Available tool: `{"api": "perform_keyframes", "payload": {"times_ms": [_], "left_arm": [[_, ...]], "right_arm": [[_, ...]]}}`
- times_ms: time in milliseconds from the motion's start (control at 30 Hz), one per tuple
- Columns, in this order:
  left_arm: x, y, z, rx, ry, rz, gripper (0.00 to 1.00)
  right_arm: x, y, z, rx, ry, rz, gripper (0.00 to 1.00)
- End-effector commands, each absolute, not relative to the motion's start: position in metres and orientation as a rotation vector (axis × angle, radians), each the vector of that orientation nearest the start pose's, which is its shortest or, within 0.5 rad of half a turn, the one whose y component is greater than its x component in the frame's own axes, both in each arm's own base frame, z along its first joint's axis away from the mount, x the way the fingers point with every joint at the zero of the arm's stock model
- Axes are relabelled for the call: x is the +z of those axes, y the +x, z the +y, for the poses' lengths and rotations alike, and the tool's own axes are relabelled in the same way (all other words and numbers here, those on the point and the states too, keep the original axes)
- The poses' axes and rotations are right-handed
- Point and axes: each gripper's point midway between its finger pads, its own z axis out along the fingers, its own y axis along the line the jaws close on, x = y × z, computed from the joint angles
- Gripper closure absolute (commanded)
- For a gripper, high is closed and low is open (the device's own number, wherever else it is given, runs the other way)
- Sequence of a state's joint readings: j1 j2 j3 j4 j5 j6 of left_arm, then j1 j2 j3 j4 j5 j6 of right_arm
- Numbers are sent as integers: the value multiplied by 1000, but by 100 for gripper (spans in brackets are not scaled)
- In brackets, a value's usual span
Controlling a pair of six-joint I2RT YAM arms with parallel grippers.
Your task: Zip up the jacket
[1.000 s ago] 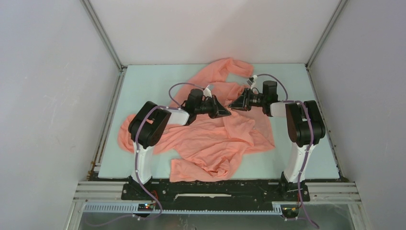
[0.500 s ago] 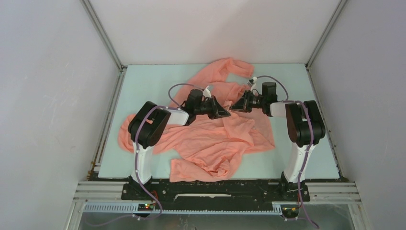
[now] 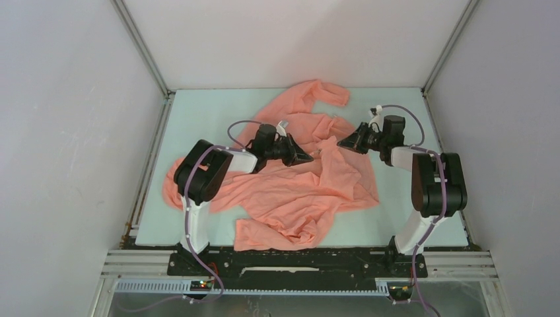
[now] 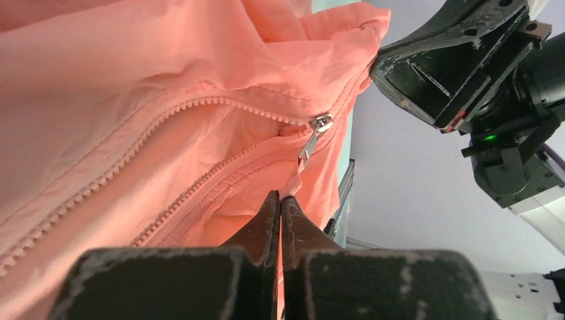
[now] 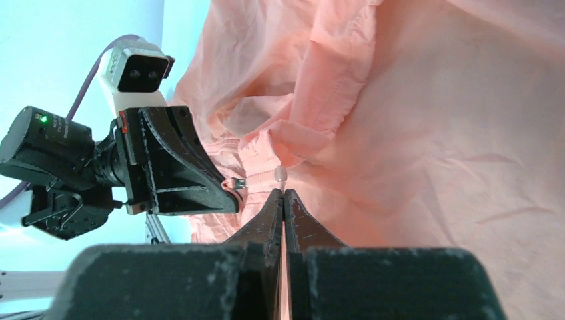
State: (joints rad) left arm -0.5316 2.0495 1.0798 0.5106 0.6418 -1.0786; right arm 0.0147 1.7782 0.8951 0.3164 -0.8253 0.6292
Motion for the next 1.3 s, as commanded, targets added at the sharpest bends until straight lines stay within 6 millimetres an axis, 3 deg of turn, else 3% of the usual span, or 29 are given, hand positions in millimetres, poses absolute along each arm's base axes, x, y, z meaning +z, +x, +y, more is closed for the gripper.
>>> {"api": "perform_keyframes", "payload": {"times_ms": [0,133,267,467,567,767,900,1067,1267], "left_arm": [[93,357,-362,-1619,-226,2328,100],[86,349,-360,-1592,-237,2370,100],[65,337,-330,-1285,-179,2511,100],[55,313,-294,-1021,-143,2664,100],[50,301,-266,-857,-179,2712,100],[47,282,-196,-536,-351,2756,100],[57,274,-164,-493,-489,2714,100],[82,260,-77,-25,-751,2616,100],[96,235,-14,114,-1001,2471,100]], "right_arm": [[108,417,141,1158,159,2114,100],[108,425,108,1077,253,2083,100],[113,431,86,1004,296,2053,100],[116,439,59,907,364,2025,100],[113,442,43,856,405,2019,100],[110,445,38,856,403,2009,100],[105,446,37,864,410,2014,100],[104,446,38,866,408,2015,100],[103,446,39,868,408,2016,100]]}}
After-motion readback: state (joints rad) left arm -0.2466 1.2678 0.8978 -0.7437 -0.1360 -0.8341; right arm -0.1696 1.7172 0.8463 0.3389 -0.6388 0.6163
